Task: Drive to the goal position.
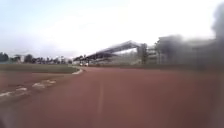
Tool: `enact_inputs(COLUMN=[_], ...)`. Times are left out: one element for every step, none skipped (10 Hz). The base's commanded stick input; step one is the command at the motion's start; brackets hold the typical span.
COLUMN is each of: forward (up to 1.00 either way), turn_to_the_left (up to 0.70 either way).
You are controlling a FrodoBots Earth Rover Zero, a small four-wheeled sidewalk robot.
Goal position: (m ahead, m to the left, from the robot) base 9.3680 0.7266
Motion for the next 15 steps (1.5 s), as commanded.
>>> enact_inputs(forward=[0.7, 0.7, 0.7, 0.7, 0.7, 0.7, 0.7, 0.7, 0.7, 0.7, 0.7, 0.7, 0.7, 0.7, 0.7], turn_to_the_left=[0.0, 0.0, 0.0, 0.0, 0.01, 0.02, 0.01, 0.02, 0.01, 0.0, 0.0, 0.0, 0.02, 0.02, 0.03])
